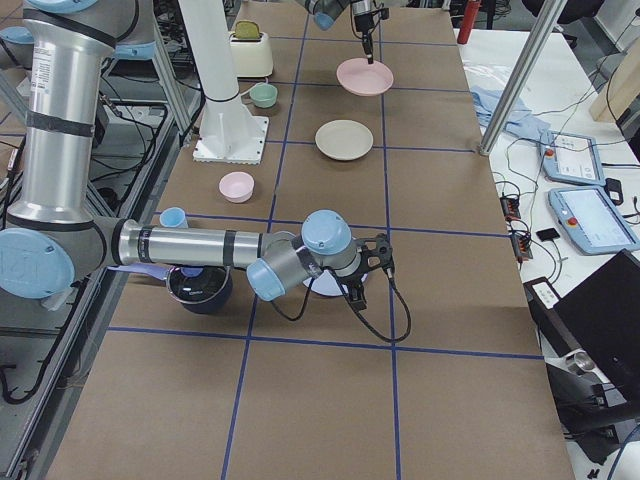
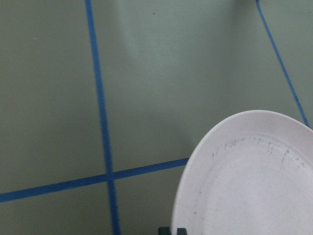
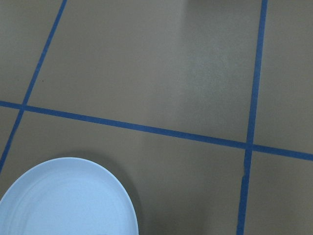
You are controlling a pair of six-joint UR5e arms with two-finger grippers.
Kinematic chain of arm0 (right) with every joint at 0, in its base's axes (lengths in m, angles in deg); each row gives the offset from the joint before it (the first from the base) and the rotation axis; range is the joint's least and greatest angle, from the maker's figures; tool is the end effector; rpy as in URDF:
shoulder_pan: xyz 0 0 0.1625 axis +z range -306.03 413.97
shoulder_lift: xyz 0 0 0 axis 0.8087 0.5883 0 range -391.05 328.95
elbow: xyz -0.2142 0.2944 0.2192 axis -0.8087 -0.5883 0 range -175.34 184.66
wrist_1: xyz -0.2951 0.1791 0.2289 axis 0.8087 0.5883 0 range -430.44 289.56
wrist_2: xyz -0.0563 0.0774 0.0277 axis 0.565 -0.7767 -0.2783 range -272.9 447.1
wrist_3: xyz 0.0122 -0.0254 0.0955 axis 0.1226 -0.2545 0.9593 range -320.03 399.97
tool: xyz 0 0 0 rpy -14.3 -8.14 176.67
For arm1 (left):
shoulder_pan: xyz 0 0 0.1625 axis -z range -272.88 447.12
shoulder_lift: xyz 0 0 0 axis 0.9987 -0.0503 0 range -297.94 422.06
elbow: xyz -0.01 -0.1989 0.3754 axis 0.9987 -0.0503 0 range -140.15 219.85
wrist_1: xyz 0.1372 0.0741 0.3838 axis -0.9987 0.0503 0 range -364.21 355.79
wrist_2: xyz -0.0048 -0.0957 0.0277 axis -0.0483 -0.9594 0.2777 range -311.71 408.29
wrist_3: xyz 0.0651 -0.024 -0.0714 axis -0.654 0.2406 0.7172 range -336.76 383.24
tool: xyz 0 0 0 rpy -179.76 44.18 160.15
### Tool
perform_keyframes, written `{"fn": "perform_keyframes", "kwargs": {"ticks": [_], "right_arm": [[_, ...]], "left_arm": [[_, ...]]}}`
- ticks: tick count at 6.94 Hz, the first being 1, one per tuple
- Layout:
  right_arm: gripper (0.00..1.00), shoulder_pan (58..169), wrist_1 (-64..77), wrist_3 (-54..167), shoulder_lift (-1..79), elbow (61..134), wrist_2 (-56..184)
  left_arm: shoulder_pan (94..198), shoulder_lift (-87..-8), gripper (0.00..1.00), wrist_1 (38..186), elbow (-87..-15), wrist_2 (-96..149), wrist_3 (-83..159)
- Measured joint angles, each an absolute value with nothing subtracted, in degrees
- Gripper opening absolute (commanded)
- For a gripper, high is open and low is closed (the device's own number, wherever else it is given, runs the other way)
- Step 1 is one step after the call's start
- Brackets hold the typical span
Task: Stack three plates with pink and blue
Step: 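Carry the pink plate onto the cream plate and release it with the left gripper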
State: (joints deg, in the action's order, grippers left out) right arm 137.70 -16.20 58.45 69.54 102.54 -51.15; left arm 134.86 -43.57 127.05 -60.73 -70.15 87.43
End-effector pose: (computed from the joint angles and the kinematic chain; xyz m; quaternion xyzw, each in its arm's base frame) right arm 0.0114 -0.4371 0.6001 0.1695 -0.4384 -0.0225 0.8824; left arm 0.3301 -0.4911 0.3399 0.1587 0.5535 -0.0194 0.8173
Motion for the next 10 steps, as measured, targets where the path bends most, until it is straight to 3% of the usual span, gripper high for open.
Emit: {"fn": "perform_keyframes", "kwargs": {"ticks": [3,4,5,6,10], "right_arm": [[1.00,137.68,-16.18,58.59,69.58,102.34,-51.16],[1.00,137.70,-16.18,58.62,69.58,102.34,-51.15],[1.00,137.71,-16.15,58.66,69.58,102.34,-51.15],[1.00,137.71,-16.14,58.68,69.59,102.32,-51.15],[0.99,133.81,-18.83,64.66,70.47,102.28,-49.53]], "left_arm": [[122.42,-52.62,0.00,118.71,-59.38,-59.65,96.94],[119.87,-53.68,0.07,118.32,-58.65,-57.34,97.95],[117.81,-54.42,0.86,118.17,-58.26,-55.49,98.38],[116.44,-54.97,1.00,118.09,-58.02,-54.20,98.51],[118.65,-54.44,1.00,111.59,-62.91,-54.40,93.13]]}}
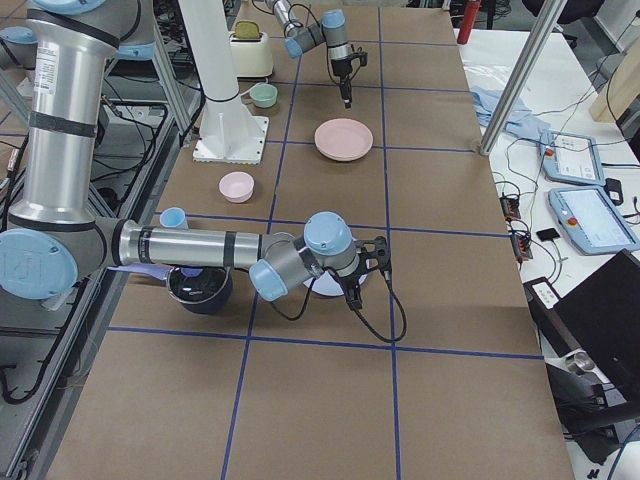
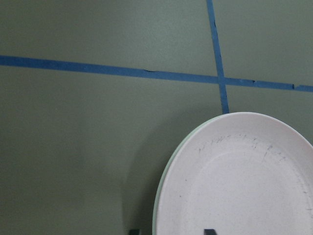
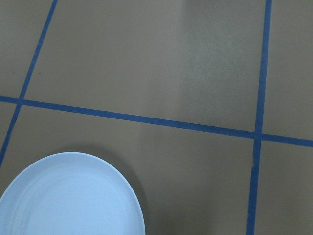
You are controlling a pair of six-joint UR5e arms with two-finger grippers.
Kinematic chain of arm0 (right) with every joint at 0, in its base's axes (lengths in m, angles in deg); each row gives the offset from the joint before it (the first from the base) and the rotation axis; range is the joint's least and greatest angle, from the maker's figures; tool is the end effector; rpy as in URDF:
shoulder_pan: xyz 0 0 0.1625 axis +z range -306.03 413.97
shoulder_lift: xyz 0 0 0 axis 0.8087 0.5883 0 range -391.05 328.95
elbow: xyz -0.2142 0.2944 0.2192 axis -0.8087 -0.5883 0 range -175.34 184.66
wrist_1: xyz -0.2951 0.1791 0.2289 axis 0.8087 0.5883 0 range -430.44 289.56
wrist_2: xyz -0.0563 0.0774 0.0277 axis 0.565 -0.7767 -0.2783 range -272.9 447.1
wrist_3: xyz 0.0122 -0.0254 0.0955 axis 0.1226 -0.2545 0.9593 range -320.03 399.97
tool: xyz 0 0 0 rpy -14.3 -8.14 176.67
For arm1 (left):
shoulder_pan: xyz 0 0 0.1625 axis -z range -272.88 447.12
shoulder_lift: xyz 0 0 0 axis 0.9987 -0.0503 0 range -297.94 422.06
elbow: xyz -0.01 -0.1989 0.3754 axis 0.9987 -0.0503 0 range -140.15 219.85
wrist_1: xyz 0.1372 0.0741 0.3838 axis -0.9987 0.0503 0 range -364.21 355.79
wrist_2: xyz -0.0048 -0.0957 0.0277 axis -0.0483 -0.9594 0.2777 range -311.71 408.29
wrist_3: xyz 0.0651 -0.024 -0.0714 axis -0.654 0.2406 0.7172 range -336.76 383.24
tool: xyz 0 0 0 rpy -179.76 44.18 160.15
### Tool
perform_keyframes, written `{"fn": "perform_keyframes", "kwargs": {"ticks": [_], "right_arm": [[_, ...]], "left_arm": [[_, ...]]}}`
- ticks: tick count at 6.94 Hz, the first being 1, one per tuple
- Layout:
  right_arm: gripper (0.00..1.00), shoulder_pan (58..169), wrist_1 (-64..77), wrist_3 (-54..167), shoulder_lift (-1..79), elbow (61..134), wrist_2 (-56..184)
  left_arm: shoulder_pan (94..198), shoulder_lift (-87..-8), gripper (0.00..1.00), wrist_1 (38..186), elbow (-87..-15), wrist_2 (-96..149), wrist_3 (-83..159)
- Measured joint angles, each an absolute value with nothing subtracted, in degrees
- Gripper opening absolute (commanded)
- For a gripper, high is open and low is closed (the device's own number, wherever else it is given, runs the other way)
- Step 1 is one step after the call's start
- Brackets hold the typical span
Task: Stack three plates with pink and blue
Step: 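Carry the pink plate onto the cream plate and release it with the left gripper, then lift the light blue plate with the right gripper while the left gripper withdraws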
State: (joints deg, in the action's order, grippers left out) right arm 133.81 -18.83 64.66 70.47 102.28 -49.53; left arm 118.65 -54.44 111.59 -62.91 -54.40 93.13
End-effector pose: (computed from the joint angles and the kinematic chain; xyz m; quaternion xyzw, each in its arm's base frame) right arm -0.0153 -0.4312 0.6056 0.1465 -0.4422 -0.0055 0.8849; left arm 0.4731 -0.4210 0.2451 0.1489 0.5217 -0.0242 0.8397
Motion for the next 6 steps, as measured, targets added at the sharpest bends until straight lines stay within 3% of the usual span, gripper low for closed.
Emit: {"fn": "perform_keyframes", "kwargs": {"ticks": [3,5,6], "right_arm": [[0.89,122.88,-35.76,79.75,77.08,101.00,-40.21],[0.84,114.94,-38.61,82.38,77.82,99.73,-33.66],[0.67,111.60,-38.88,82.76,77.73,99.20,-31.19]], "left_arm": [[119.77,-53.83,1.00,108.78,-65.92,-54.69,91.27],[119.95,-53.79,1.00,108.72,-66.09,-54.64,91.19],[119.97,-53.78,1.00,108.72,-66.12,-54.63,91.18]]}}
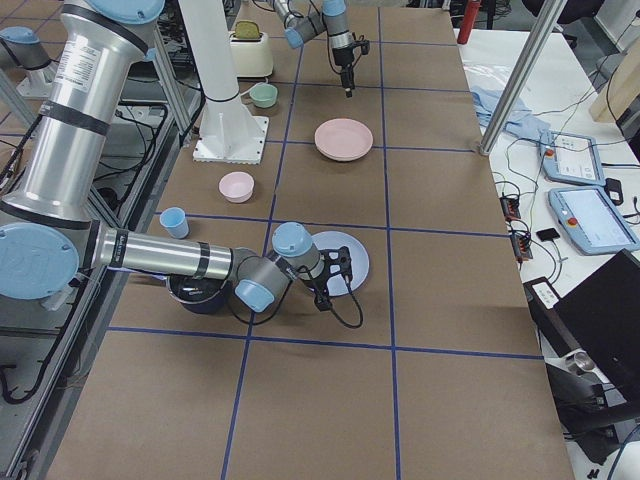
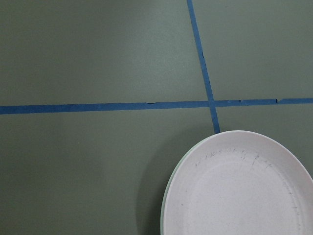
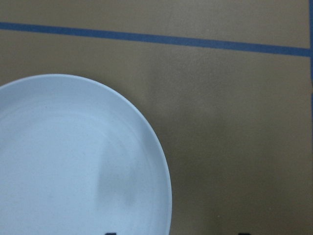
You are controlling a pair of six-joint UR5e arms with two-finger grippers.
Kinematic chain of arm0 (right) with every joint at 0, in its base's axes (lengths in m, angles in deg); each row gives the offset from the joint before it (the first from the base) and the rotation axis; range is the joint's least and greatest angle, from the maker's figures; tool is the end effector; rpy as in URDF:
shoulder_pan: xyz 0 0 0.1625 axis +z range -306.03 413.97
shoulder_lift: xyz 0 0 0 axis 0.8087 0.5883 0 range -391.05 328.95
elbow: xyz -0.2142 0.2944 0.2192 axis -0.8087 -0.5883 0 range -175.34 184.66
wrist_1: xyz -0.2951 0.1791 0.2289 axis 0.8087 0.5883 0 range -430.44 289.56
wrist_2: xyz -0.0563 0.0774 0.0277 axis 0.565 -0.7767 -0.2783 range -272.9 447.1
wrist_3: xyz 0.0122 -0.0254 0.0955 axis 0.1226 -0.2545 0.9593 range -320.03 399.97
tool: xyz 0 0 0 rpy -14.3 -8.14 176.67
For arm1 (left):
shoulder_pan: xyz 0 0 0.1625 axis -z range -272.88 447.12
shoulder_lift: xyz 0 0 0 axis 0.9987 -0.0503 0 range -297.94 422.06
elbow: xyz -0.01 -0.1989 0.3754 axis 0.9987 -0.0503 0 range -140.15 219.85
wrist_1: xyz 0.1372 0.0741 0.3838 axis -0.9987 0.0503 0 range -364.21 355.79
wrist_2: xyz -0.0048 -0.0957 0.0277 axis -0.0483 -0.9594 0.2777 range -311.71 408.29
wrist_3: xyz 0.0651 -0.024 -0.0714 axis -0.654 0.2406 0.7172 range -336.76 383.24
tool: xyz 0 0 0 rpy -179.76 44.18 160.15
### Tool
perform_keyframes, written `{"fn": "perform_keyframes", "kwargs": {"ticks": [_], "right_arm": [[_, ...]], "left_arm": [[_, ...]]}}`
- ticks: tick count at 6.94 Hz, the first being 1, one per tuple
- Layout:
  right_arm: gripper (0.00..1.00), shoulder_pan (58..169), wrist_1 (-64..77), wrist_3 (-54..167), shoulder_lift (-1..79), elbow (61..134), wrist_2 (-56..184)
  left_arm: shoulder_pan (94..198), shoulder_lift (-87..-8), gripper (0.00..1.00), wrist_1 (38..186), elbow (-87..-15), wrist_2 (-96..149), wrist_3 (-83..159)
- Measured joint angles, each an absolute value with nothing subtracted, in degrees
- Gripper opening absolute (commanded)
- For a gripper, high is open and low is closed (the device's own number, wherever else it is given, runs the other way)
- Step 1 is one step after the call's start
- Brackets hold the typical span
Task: Stack three plates with pink and blue
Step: 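Lift the light blue plate with the right gripper while the left gripper withdraws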
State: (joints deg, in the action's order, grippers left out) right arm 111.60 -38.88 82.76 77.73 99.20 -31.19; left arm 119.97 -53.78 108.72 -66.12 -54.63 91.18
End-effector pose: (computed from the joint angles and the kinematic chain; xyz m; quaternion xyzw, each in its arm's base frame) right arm -0.1284 -0.3635 0.6547 0.1510 -0.4019 -0.0100 0.9031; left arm 0.4504 -0.4231 0.2347 0.1609 0.5159 -0.0189 0.8412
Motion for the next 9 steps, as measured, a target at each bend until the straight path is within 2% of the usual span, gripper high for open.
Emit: {"fn": "perform_keyframes", "kwargs": {"ticks": [1,2,4,6,9], "right_arm": [[0.17,109.02,-39.46,82.89,77.60,98.28,-29.47],[0.00,107.53,-41.36,82.95,77.51,96.44,-28.70],[0.00,106.58,-46.60,85.27,77.03,93.13,-28.36],[0.00,106.55,-48.04,91.80,73.42,93.02,-28.84],[0.00,108.43,-47.16,96.62,70.17,97.68,-32.34]], "left_arm": [[119.98,-53.78,1.00,108.72,-66.14,-54.63,91.18],[119.97,-53.70,1.00,108.72,-66.14,-54.63,91.20],[119.96,-53.53,1.00,108.73,-66.14,-54.57,91.25],[119.98,-53.45,1.00,108.72,-66.14,-54.54,91.26],[120.09,-53.31,1.00,108.72,-66.13,-54.50,91.23]]}}
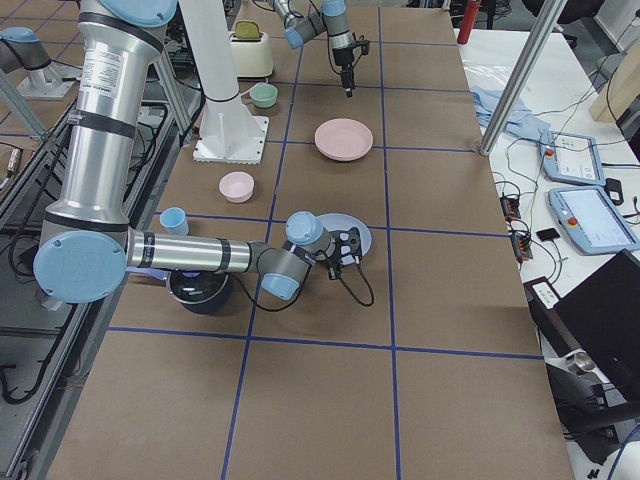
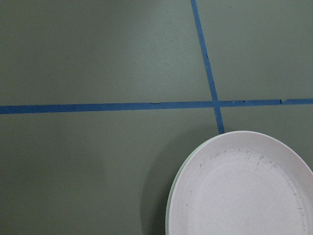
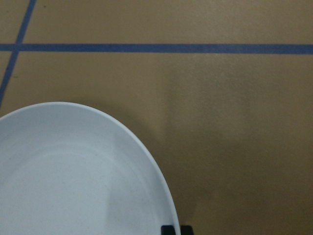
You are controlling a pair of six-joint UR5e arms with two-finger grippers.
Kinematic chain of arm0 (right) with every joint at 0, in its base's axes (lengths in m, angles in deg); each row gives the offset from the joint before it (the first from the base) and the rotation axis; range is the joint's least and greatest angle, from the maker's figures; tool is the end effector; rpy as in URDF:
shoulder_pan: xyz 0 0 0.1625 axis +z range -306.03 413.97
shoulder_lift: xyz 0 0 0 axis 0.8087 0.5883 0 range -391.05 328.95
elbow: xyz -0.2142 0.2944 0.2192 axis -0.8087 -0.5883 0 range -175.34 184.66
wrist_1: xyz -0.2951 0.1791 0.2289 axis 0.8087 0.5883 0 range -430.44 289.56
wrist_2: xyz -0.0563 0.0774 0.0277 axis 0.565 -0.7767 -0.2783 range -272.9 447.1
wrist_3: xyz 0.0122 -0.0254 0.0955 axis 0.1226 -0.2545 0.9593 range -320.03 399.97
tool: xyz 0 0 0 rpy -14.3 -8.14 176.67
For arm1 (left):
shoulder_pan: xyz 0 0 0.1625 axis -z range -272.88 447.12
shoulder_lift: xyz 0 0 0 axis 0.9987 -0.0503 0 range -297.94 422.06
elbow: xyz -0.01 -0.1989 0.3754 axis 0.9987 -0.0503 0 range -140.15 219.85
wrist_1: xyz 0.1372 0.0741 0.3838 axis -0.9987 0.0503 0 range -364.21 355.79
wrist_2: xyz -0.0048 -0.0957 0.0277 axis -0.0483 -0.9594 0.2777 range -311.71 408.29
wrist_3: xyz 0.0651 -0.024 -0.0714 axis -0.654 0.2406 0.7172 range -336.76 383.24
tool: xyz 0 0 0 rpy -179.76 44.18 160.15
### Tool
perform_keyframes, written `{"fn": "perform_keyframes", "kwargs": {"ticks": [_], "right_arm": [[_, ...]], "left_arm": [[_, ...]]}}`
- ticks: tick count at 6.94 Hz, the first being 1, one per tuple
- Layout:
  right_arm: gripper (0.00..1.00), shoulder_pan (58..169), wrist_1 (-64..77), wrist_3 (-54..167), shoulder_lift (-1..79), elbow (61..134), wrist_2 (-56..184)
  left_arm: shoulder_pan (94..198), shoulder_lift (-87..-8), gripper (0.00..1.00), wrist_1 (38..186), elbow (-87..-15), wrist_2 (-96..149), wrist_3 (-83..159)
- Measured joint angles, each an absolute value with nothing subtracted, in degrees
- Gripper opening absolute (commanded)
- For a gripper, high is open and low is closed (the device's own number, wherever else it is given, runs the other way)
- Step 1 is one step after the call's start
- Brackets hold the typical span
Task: Stack three plates with pink and blue
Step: 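Lift the light blue plate with the right gripper while the left gripper withdraws, then lower the light blue plate onto the pink plate and open the right gripper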
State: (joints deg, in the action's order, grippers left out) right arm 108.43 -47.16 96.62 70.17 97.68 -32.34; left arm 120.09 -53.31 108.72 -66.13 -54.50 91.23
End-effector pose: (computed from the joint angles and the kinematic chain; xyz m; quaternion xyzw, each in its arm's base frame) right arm -0.1821 -0.4001 0.5956 0.1681 -0.4943 0.0325 0.8523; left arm 0.4489 -0.4239 0.2396 0.1604 0.5126 -0.0214 0.8433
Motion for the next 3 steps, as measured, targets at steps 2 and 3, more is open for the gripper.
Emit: {"fn": "perform_keyframes", "kwargs": {"ticks": [2,3], "right_arm": [[0.00,109.59,-43.47,107.69,61.71,101.32,-33.88],[0.00,109.27,-39.74,112.44,56.48,102.34,-33.74]], "left_arm": [[121.89,-51.10,1.00,106.85,-69.11,-55.70,86.89],[124.67,-48.44,1.00,103.00,-73.08,-58.05,81.14]]}}
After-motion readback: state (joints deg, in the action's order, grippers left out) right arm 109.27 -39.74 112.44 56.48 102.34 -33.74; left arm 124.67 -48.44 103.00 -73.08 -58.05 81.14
